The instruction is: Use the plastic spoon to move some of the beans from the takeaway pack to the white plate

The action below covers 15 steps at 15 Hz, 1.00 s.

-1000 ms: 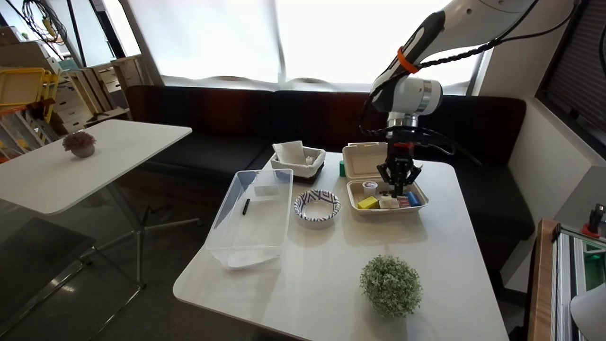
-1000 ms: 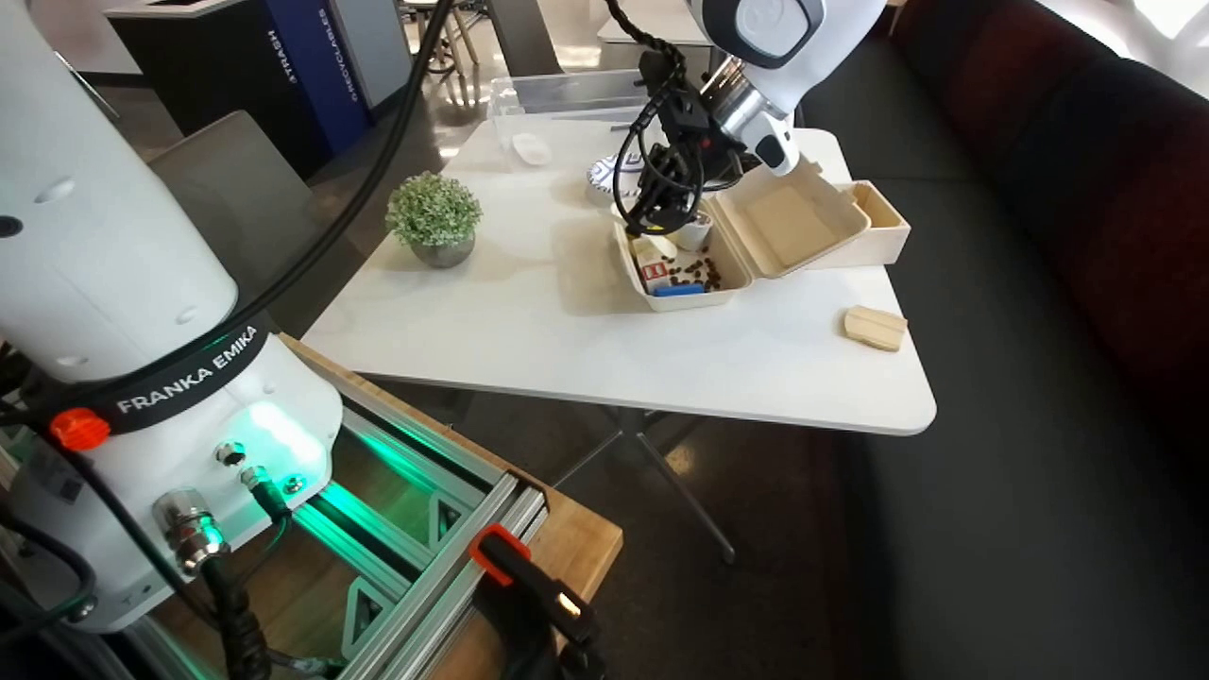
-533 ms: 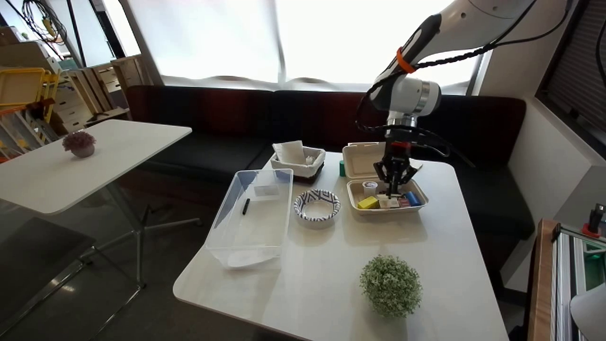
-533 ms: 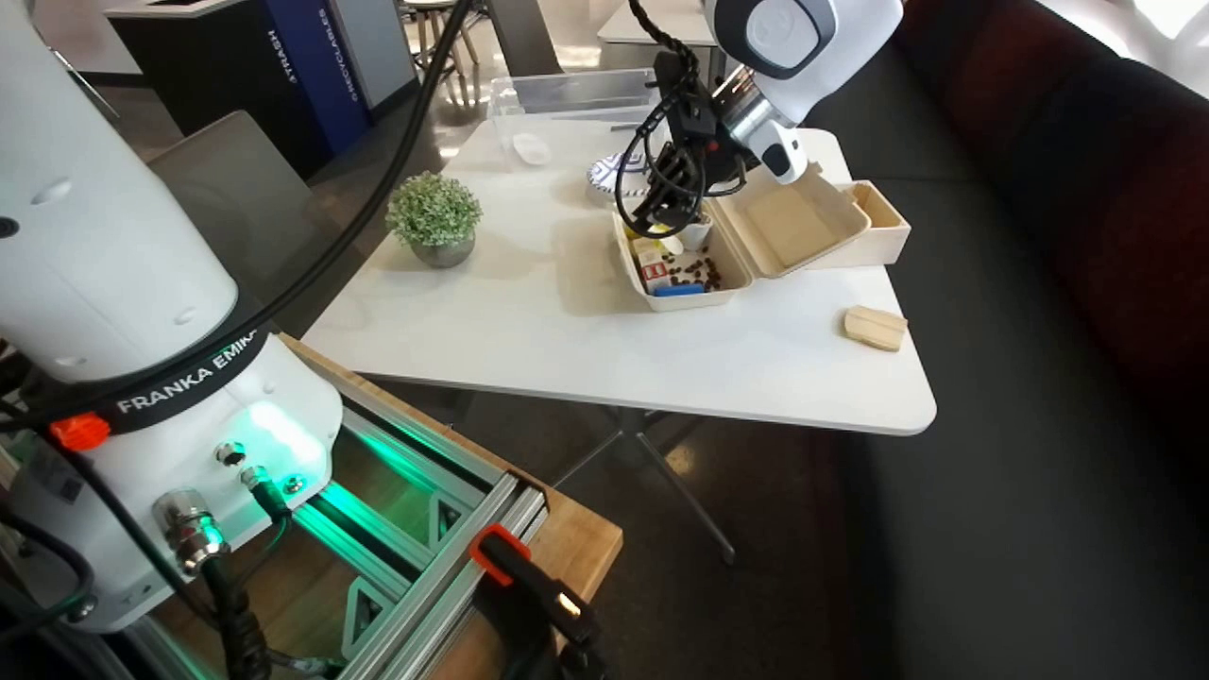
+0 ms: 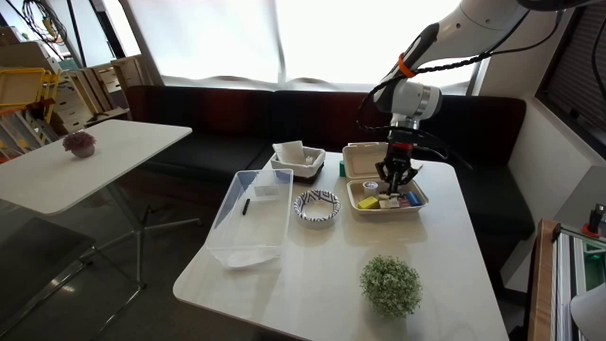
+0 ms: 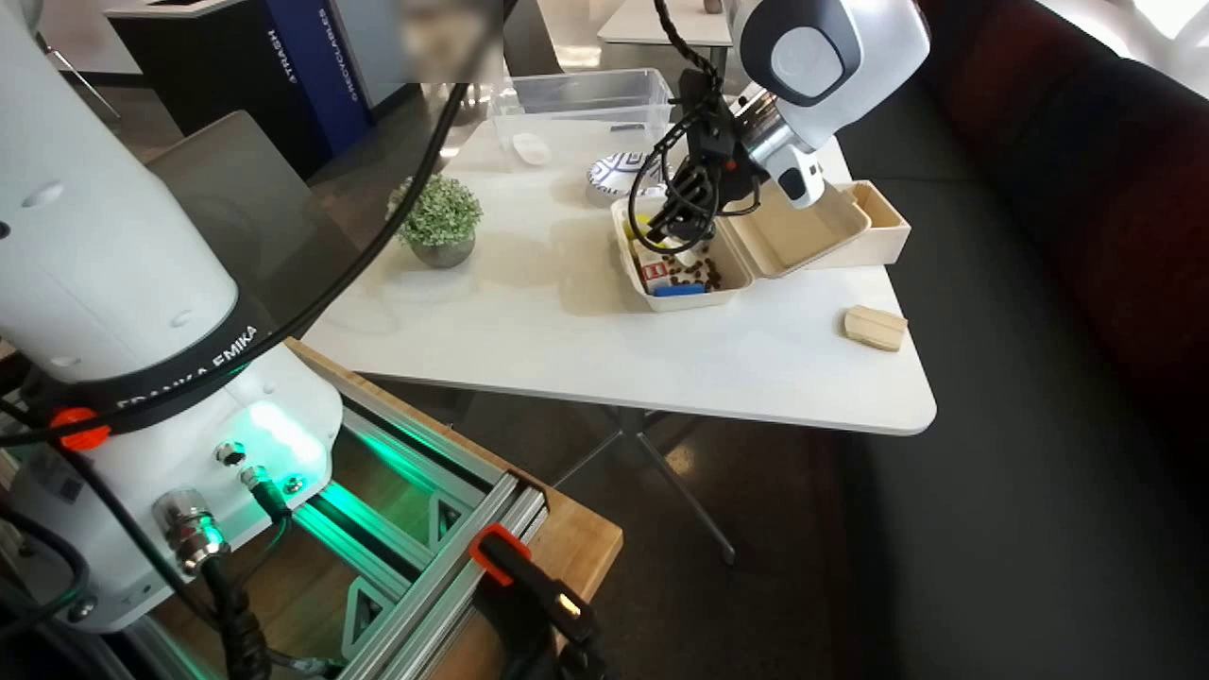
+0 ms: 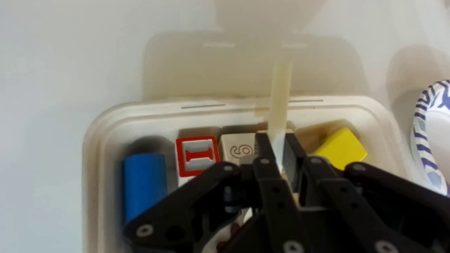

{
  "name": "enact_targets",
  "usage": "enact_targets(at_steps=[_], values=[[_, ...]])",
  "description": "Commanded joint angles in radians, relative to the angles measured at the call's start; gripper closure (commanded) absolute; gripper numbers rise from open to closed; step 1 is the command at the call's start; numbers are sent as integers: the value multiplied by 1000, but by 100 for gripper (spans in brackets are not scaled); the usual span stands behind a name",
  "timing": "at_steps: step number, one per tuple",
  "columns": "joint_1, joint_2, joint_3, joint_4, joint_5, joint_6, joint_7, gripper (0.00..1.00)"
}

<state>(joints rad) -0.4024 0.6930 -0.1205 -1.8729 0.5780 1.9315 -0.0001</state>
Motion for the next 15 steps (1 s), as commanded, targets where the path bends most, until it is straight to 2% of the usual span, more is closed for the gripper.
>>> enact_targets(at_steps=[1,15], values=[[-20,62,-5,71,32,-68,26,97],[-28,81,-21,127,59,-75,44,97]])
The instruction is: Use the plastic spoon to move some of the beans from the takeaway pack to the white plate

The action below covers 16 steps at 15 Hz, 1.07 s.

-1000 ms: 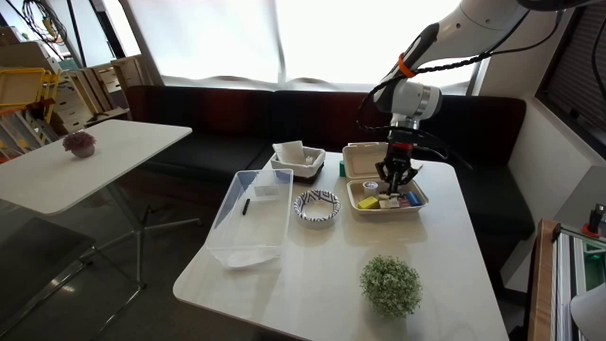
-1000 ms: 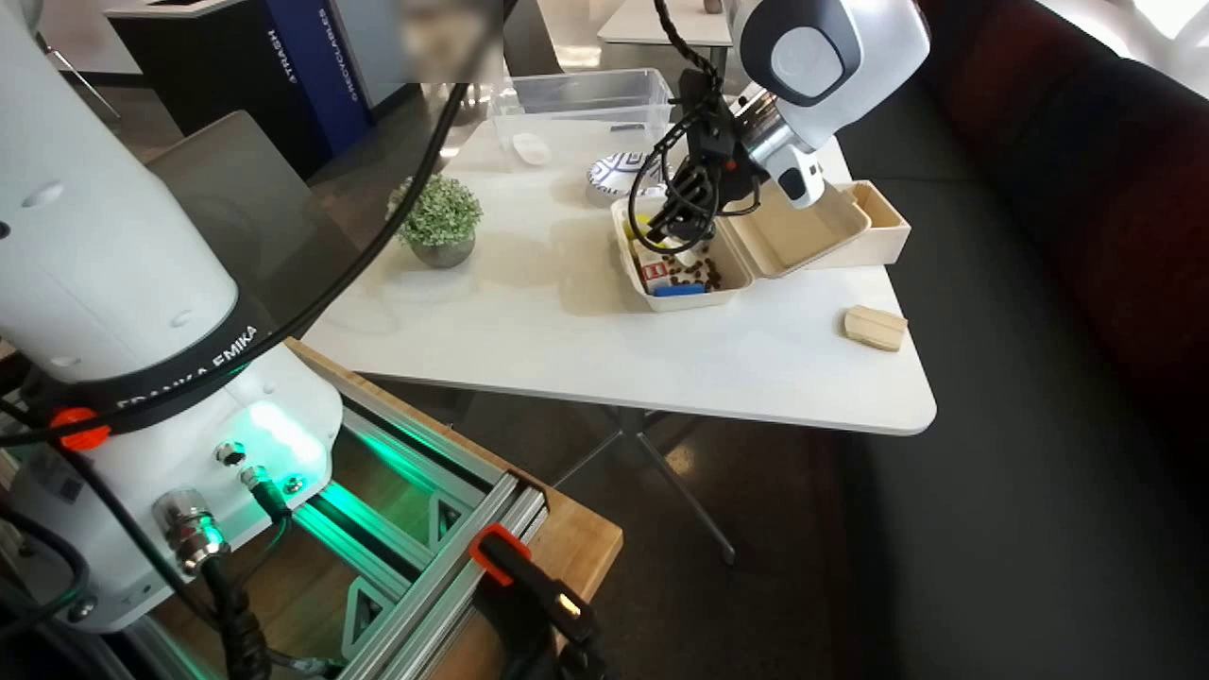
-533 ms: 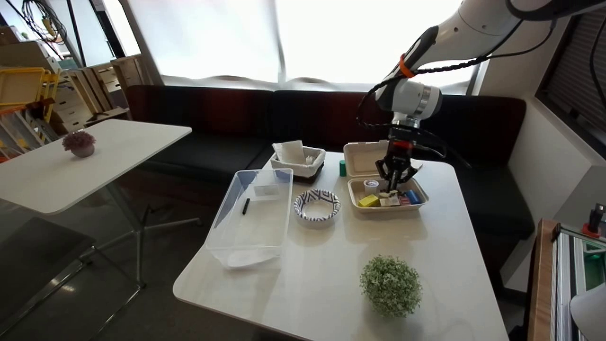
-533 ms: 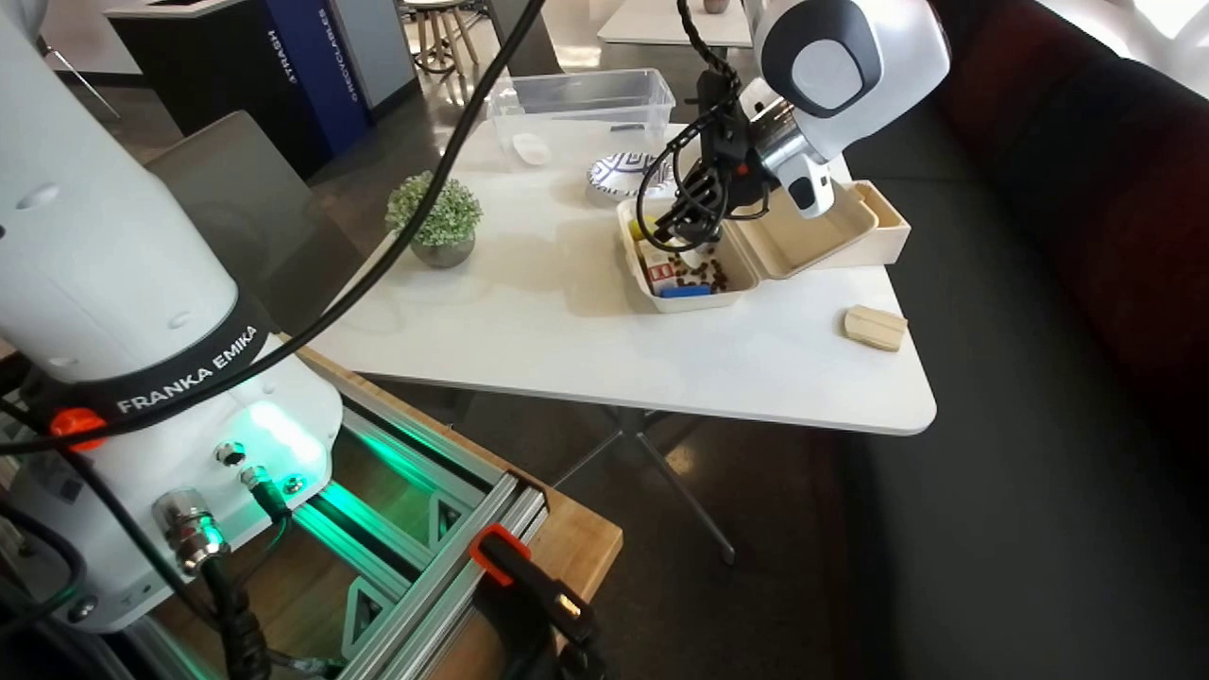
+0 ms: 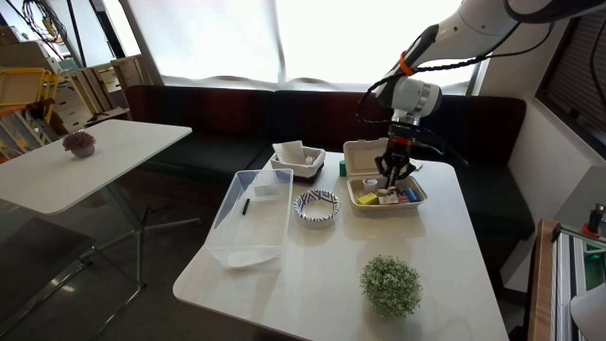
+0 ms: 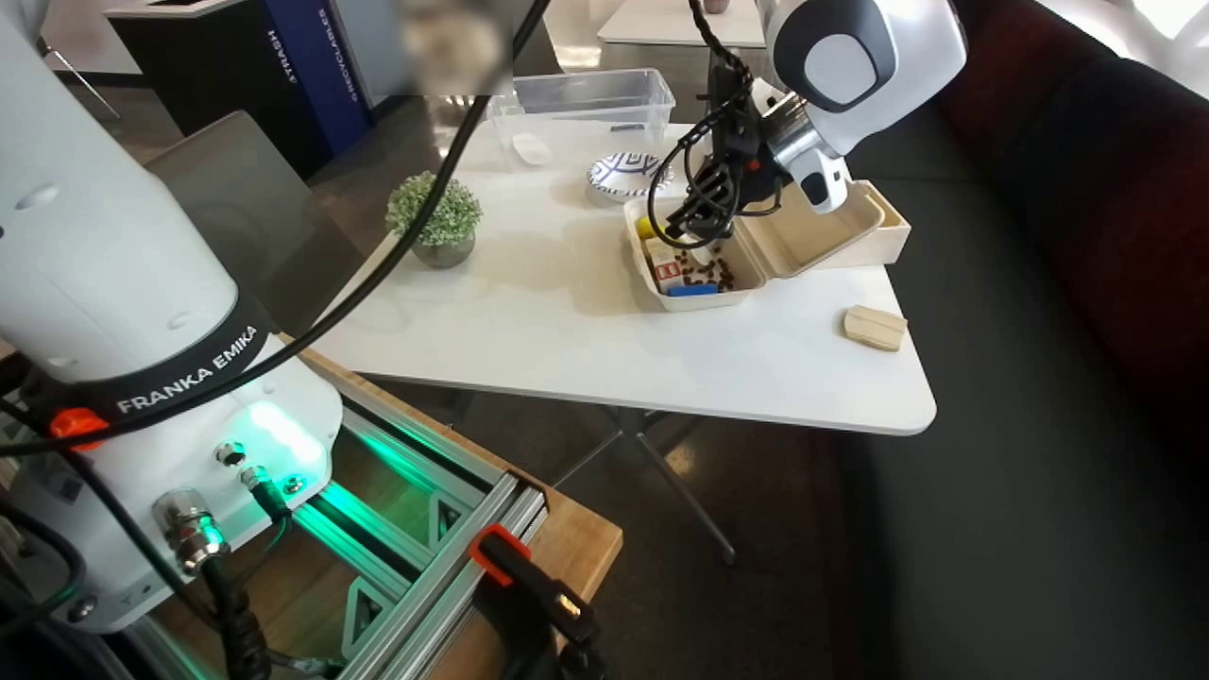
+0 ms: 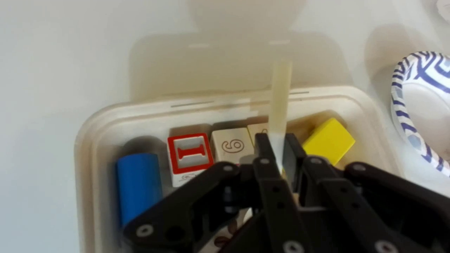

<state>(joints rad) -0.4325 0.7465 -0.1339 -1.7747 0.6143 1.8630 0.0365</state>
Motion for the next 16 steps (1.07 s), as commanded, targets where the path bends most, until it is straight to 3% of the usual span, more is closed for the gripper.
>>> enact_targets(at_steps=[1,16], values=[[2,29,-9,31,23,-5,8,97],[6,69,-31,62,9,40,10,97]])
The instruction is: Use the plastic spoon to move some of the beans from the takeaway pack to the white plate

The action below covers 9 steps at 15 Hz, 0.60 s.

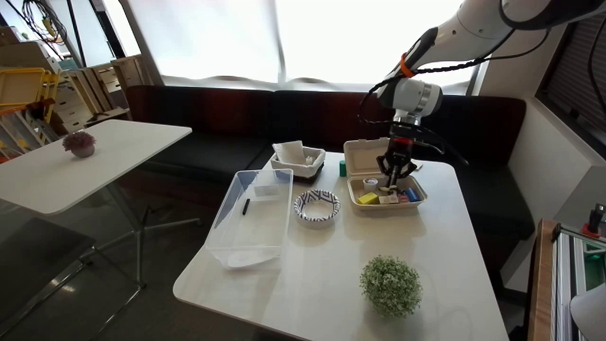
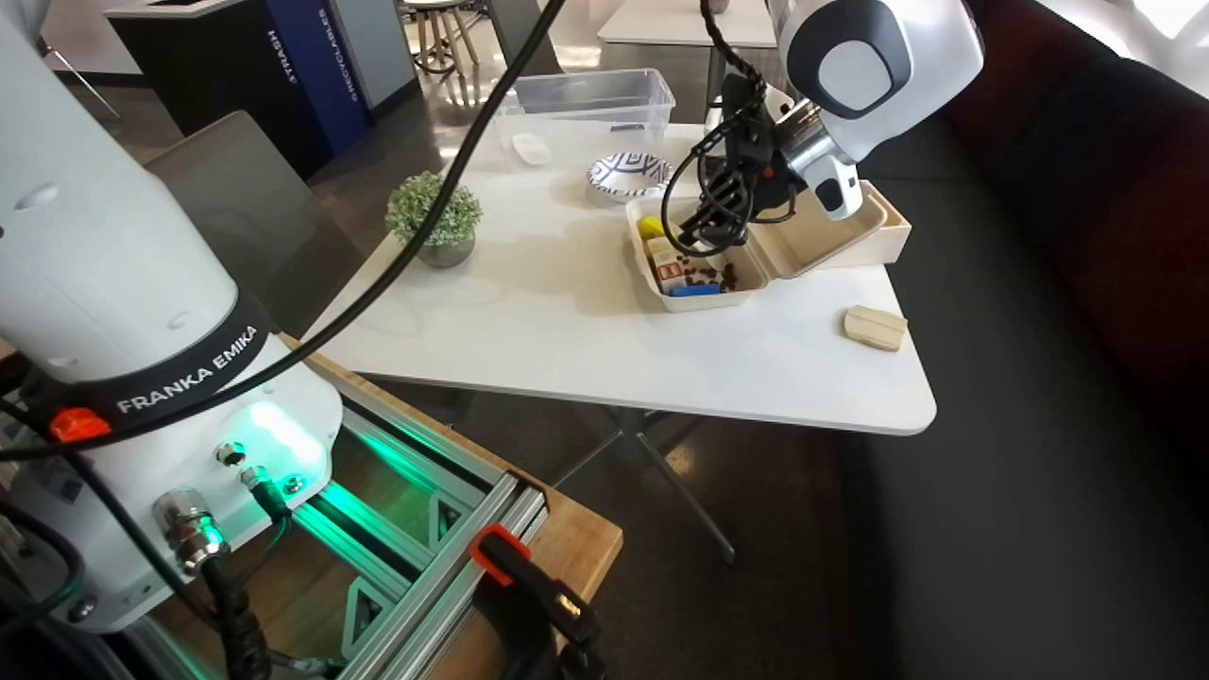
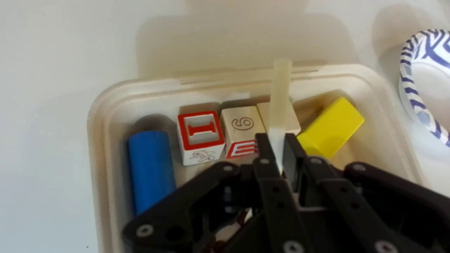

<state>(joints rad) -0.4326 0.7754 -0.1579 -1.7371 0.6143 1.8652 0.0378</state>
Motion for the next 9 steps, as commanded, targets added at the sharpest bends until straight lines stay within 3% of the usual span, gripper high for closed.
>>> enact_targets(at_steps=[1,9], values=[[11,41,-10,21,7,52,9,97],[37,23,-17,-8,-1,167,66,97]])
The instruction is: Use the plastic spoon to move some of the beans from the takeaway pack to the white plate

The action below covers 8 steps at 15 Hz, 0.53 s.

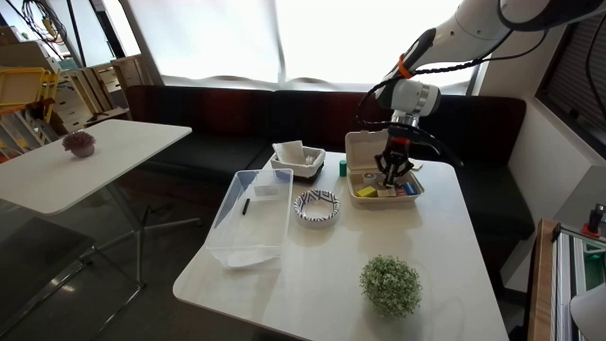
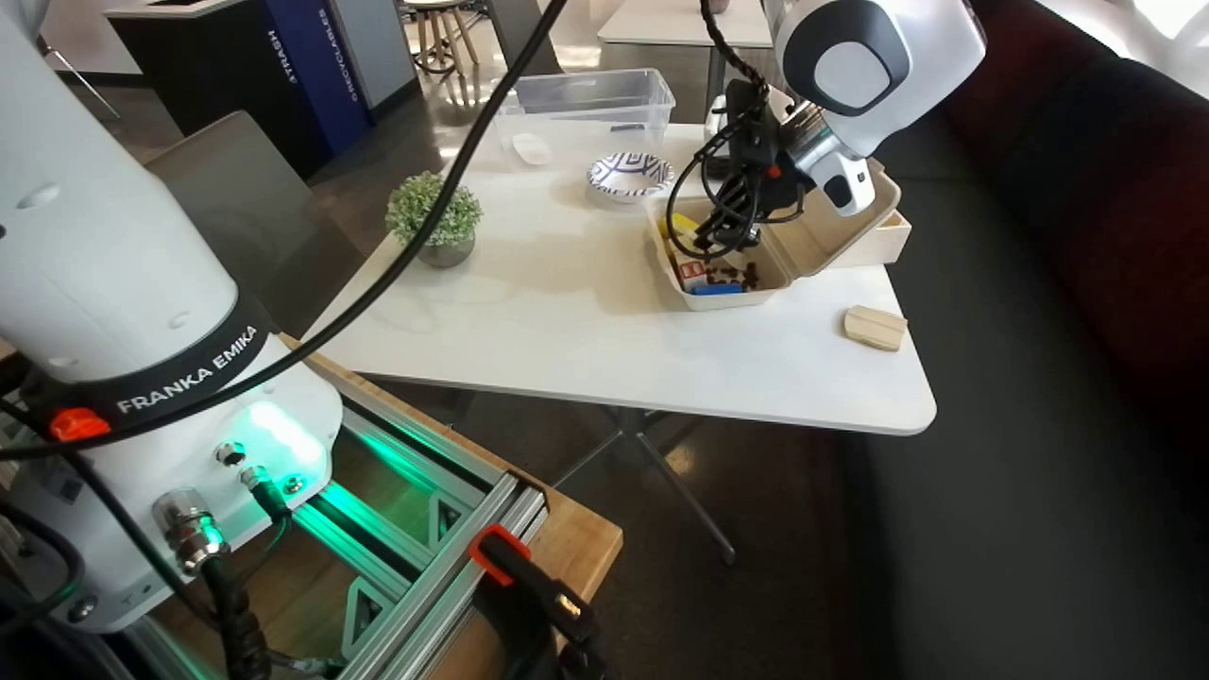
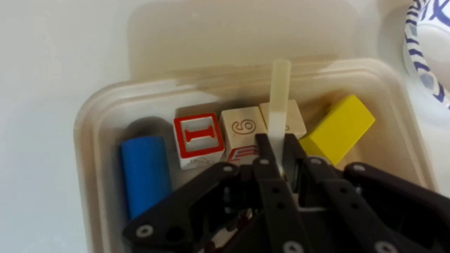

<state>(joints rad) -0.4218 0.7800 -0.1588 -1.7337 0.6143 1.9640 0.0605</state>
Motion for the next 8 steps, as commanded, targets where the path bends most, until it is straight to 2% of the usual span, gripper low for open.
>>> enact_targets(at_steps=[1,8], values=[[29,18,-17,-12,-4,70,58,97],[52,11,-33,-17,-9,77,173,97]])
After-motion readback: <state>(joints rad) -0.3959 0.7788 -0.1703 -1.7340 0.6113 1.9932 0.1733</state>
